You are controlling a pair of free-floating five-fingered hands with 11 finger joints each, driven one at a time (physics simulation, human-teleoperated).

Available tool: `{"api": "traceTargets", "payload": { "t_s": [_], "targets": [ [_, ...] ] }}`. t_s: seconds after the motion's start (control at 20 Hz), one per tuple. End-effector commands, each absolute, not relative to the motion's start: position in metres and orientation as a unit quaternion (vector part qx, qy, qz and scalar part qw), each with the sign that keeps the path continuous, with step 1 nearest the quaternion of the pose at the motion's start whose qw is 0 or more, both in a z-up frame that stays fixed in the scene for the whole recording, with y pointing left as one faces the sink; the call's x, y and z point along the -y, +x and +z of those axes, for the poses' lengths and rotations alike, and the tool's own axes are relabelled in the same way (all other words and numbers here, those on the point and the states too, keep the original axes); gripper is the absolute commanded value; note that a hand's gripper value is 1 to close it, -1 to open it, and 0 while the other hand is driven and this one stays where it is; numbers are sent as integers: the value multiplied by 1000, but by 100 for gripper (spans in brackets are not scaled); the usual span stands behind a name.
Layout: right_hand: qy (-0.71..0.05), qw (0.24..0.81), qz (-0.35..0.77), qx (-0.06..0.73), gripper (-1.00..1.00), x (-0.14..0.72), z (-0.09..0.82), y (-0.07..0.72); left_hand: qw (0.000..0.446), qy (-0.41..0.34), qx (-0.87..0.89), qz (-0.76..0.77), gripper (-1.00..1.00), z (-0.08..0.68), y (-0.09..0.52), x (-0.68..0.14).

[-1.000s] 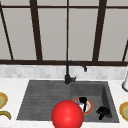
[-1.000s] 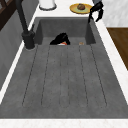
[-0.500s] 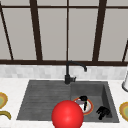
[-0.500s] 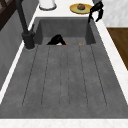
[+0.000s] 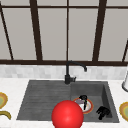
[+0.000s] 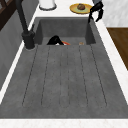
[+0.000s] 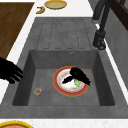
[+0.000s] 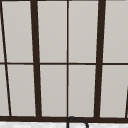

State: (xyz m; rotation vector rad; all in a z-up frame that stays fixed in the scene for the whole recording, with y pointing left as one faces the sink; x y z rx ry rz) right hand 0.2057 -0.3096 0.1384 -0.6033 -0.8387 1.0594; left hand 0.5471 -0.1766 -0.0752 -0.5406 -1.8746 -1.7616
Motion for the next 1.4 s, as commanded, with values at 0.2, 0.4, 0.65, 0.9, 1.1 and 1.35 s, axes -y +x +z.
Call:
{"api": "traceTargets", "payload": {
  "t_s": [0.2,0.4,0.65,0.9,1.1,1.35],
  "targets": [
    [-275,739,483,382,0,310,138,206,196,-222,673,-678,100,-87,555,162],
    [-275,739,483,382,0,310,138,206,130,-139,715,-673,100,-84,528,166],
    [-275,739,483,382,0,310,138,206,42,-86,738,-668,100,-72,511,168],
    [-275,739,483,382,0,310,138,206,47,-98,729,-675,100,-47,507,170],
    [-275,739,483,382,0,310,138,206,52,-114,728,-674,100,-16,507,172],
    [-275,739,483,382,0,310,138,206,52,-115,731,-670,100,18,506,171]
  ]
}}
